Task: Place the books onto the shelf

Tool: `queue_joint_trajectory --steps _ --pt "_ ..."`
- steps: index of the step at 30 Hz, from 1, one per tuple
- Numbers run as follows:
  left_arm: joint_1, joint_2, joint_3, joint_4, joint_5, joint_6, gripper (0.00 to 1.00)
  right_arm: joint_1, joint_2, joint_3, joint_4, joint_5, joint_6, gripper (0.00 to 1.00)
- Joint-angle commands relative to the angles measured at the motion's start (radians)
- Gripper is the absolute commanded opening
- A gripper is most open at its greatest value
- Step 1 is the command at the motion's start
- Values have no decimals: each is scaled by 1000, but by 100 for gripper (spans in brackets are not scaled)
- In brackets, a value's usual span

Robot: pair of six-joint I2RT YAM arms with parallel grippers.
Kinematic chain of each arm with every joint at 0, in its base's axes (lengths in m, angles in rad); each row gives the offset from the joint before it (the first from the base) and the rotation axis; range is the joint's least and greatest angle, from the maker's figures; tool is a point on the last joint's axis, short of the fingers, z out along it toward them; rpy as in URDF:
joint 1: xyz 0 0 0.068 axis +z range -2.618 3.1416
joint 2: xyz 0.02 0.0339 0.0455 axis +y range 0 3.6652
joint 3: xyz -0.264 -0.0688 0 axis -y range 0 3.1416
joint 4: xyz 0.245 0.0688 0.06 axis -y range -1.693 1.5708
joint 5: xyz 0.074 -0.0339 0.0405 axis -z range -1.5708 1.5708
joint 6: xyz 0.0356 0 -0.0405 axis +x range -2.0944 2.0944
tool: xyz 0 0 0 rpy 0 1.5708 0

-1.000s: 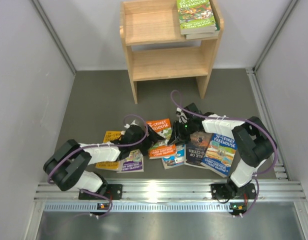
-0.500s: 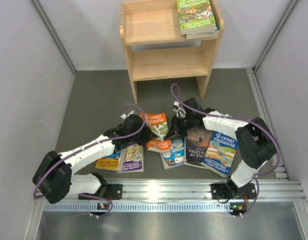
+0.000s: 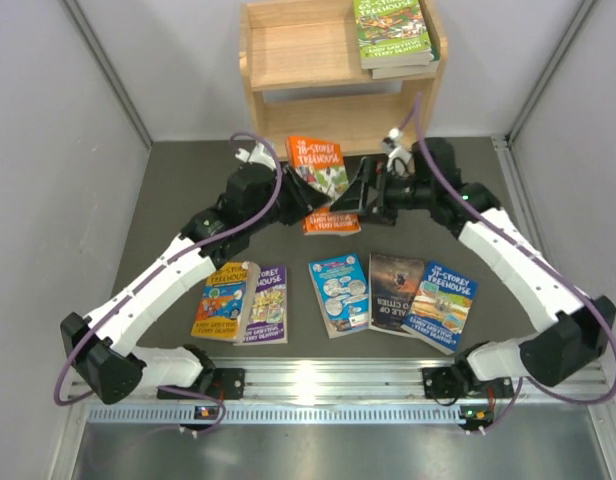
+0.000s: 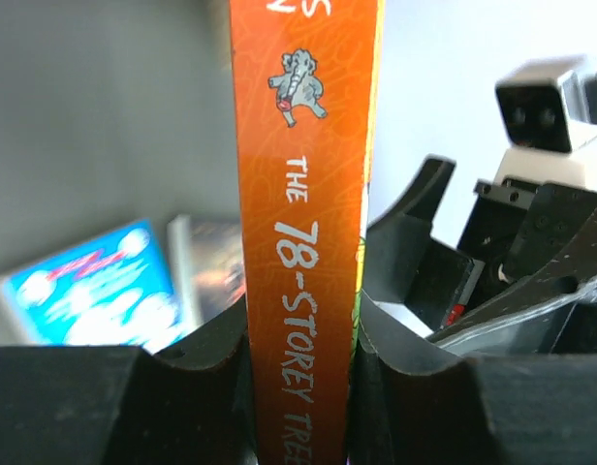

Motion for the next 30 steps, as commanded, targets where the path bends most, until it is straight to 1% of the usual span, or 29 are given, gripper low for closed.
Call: queue_joint_trajectory --steps 1,5,6,7,8,9,10,12,13,14,15,19,20,22,25,30 --pt "12 21 136 101 16 31 0 -66 -123 110 -98 10 33 100" --pt "15 41 140 182 -1 -63 0 -86 -210 86 -127 15 126 100" --pt "10 34 117 196 -32 -87 0 -86 -232 71 -119 17 157 100" --pt "12 28 101 216 -68 -130 0 -88 -279 23 -66 13 228 100" --pt "10 22 86 254 -84 -150 0 -86 -304 -1 -35 9 267 100" --pt "7 8 54 286 -98 -179 0 -85 -328 -46 -4 9 343 100" --pt "7 2 41 309 -119 -192 0 -86 -371 -69 75 7 384 100" --pt "4 -5 23 349 -127 -212 0 -80 -413 -116 172 6 471 100" --pt "1 -6 21 380 -132 -230 0 -80 -442 -167 216 6 561 100" --pt "-8 -9 21 392 -139 -238 0 -69 -451 -192 296 9 600 100" --pt "-14 -9 29 414 -141 -242 0 -65 -457 -212 321 10 657 100" --pt "-63 -11 61 416 -193 -232 0 -14 -453 -294 407 53 743 100" --pt "-83 -12 64 416 -204 -232 0 21 -450 -311 442 79 760 100" --pt "-97 -14 70 420 -218 -235 0 53 -434 -333 485 110 787 100" --pt "-125 -26 73 423 -228 -236 0 95 -411 -328 504 167 780 100" --pt "-149 -77 49 423 -216 -241 0 95 -381 -272 475 204 717 100"
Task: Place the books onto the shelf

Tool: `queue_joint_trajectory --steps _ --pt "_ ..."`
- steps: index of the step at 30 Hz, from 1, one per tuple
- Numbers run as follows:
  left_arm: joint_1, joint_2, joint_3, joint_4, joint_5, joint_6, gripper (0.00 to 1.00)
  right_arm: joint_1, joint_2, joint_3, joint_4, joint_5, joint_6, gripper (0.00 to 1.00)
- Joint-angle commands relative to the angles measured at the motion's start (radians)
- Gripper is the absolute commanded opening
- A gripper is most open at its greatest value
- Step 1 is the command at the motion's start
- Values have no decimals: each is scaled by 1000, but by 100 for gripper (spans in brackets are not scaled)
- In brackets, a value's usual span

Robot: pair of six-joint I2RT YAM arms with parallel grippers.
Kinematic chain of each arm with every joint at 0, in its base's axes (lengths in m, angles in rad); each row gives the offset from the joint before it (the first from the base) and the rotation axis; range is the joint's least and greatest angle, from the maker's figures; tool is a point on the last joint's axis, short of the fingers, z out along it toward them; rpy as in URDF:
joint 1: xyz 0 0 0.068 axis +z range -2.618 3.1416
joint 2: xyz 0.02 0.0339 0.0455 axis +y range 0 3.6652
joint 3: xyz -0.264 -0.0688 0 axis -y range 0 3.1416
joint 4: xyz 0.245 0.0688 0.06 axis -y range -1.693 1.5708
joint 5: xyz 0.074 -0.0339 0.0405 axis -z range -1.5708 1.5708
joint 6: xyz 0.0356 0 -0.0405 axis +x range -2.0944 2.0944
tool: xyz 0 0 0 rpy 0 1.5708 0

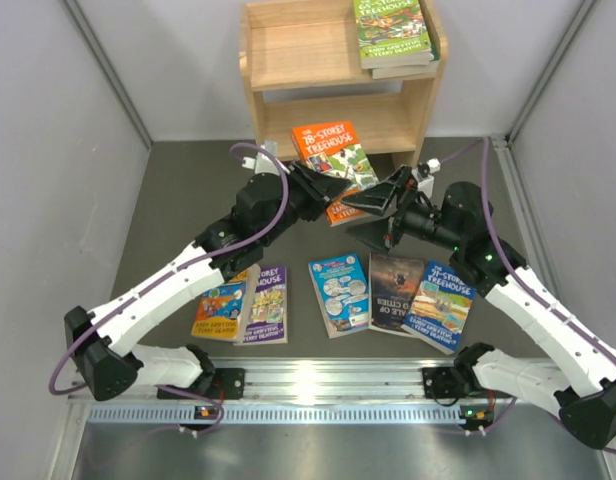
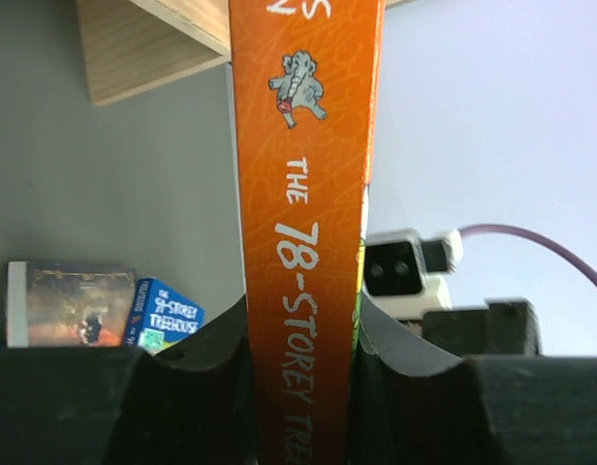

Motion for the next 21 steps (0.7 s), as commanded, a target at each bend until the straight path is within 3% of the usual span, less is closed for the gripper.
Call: queue_joint_trajectory --steps 1,8,9,11,14,21 --pt "-13 -100 38 160 -13 -23 0 11 13 84 34 58 -34 98" --pt "-26 -174 -17 192 -5 -77 0 11 12 70 -3 140 -62 85" --pt "-26 -185 -23 186 -1 -77 0 9 18 76 -3 147 -60 75" --pt "-26 -194 -31 175 4 -83 0 11 33 93 -5 160 -71 66" --pt "-26 -212 -60 180 13 -104 0 11 67 148 -28 173 -96 44" --pt "-25 -245 -33 51 -8 -62 0 11 97 274 -79 186 -128 12"
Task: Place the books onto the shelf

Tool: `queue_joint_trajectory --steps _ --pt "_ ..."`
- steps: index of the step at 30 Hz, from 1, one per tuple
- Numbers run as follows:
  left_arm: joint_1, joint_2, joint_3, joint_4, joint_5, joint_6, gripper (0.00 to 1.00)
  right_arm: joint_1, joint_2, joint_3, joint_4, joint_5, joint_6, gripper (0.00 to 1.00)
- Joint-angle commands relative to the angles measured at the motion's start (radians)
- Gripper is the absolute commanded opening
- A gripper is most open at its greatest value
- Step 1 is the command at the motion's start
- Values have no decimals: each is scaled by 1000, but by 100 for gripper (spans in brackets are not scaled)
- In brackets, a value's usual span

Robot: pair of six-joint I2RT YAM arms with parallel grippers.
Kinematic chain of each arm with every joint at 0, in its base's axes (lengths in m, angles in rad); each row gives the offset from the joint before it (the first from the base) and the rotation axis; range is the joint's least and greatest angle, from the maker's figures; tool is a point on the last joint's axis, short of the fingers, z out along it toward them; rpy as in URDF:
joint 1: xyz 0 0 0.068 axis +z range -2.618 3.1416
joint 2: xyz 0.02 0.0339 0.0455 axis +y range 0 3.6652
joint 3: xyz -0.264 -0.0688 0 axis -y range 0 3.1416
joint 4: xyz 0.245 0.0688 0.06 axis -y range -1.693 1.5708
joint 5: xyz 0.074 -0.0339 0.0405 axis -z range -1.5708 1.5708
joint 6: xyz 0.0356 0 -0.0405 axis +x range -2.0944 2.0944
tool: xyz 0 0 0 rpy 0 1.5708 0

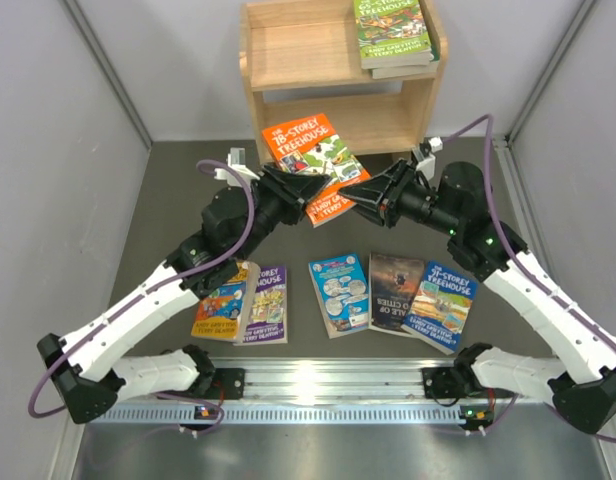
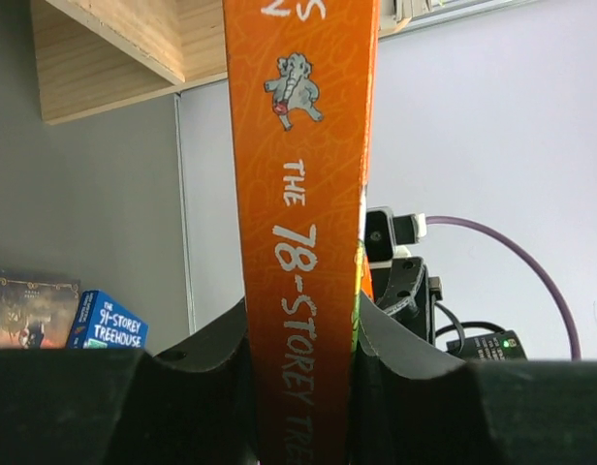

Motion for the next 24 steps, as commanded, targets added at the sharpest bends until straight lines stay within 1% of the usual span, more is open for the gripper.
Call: queue_joint_trajectory --steps 1,2,3,4,5,6,7,8,9,10,11,12,13,16,17,20,21,23,24 --pt "-15 -70 65 -16 18 35 0 0 5 112 -28 79 -47 9" --pt "-15 -65 108 -113 7 67 0 0 4 126 -41 82 -62 0" --pt "-15 -61 134 -161 -5 84 1 -2 2 164 -60 85 -73 0" --pt "-13 -55 157 -203 -19 105 5 -2 -1 186 -73 91 -87 0" --pt "-13 -52 177 -249 -24 125 12 -11 1 211 -105 98 -102 0" --pt "-13 -48 206 -304 -25 162 32 -16 11 275 -123 102 -140 0" --pt "-13 -51 213 -326 -25 178 43 -22 22 315 -143 104 -162 0" --pt "-15 -68 216 -341 -30 190 49 -37 34 358 -200 104 -182 0" --pt "-13 -81 216 -368 -33 211 53 -49 63 446 -224 105 -217 0" --pt "-15 -93 217 -385 -42 219 65 -57 79 488 -248 107 -228 0" --pt "-13 -125 220 -399 -60 233 69 -82 91 528 -272 102 -245 0" --pt "-15 -139 222 -415 -70 242 74 -95 121 601 -283 101 -248 0" --pt "-15 -156 225 -439 -79 248 81 -118 138 638 -291 96 -251 0" --pt "-13 -209 245 -500 -105 267 87 -155 218 781 -309 84 -253 0" --pt "-13 -234 245 -526 -110 268 98 -187 261 848 -309 79 -253 0" --pt "-13 -289 227 -557 -105 248 98 -221 327 942 -305 88 -248 0" --pt "-15 -304 199 -560 -94 232 98 -234 374 999 -297 90 -239 0" --pt "-13 -359 144 -562 -88 198 97 -278 428 1057 -292 96 -217 0" --pt "-13 -377 124 -562 -85 189 97 -290 486 1115 -288 99 -208 0"
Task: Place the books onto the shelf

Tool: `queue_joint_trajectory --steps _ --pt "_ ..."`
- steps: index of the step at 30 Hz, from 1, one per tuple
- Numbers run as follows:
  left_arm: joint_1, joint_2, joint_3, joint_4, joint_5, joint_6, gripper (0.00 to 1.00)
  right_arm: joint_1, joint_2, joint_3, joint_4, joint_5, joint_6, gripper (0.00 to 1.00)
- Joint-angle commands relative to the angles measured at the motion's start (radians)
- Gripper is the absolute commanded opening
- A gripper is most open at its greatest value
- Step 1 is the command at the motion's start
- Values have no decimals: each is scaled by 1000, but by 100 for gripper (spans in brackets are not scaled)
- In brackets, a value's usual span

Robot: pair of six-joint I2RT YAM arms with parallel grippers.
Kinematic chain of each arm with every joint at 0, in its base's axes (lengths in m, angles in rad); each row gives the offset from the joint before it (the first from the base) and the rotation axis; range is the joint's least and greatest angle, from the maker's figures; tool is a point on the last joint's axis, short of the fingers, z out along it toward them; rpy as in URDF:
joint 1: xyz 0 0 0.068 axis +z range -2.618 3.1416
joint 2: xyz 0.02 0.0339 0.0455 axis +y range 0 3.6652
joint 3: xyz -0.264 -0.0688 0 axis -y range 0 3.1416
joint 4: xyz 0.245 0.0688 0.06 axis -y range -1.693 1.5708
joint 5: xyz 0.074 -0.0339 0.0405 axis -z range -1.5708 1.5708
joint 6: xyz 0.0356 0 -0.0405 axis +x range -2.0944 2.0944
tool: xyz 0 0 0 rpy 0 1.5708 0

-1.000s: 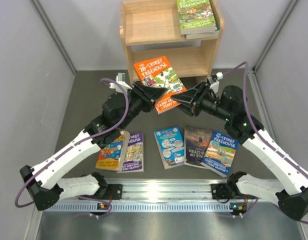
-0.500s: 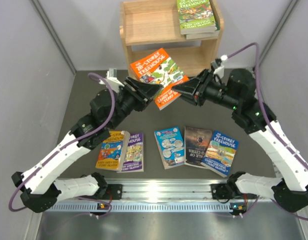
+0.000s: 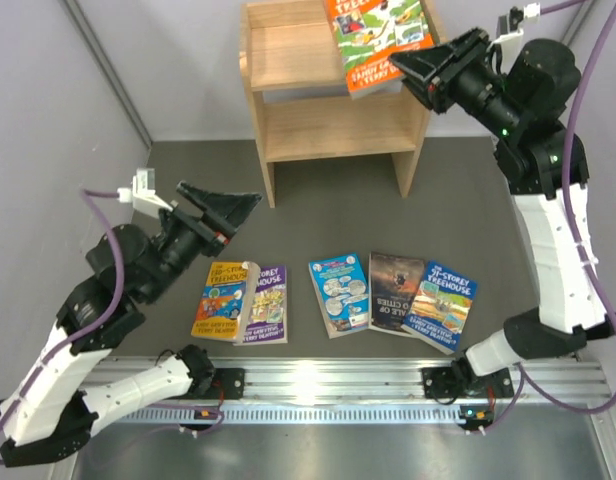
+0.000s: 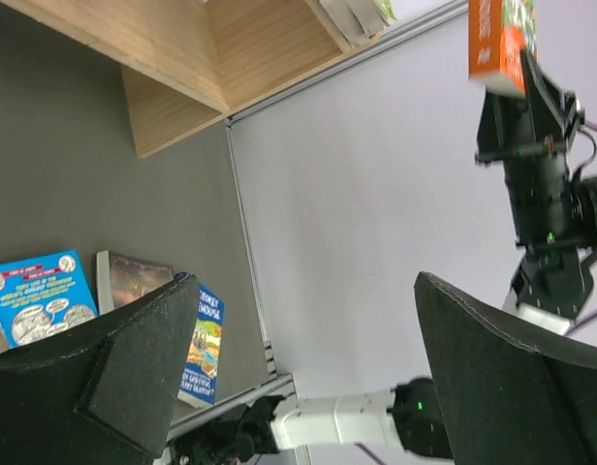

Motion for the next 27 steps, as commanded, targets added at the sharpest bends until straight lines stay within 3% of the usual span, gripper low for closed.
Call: queue_joint_trajectory --steps 1,10,13,16,17,19,20,21,27 --pt "2 -67 -70 -45 0 -35 96 -77 116 159 109 17 31 0" --pt "2 -162 -99 -107 -54 -62 93 -172 409 332 141 -36 149 1" --pt "2 -173 -93 -128 -80 -54 93 -197 429 332 152 -38 160 14" --pt "2 -179 -96 -137 -100 -55 93 -229 433 331 176 -46 177 34" --pt "2 -181 -101 -138 -103 -54 93 -232 434 331 181 -49 183 50" --pt "2 -181 -107 -139 -110 -55 93 -240 431 326 184 -55 185 61" --pt "0 -181 -116 -138 -112 -59 94 -241 422 312 185 -59 188 74" --pt "0 -181 -121 -134 -113 -60 94 -243 417 299 190 -64 189 98" --pt "2 -177 -141 -127 -109 -72 93 -263 310 142 205 -80 159 100"
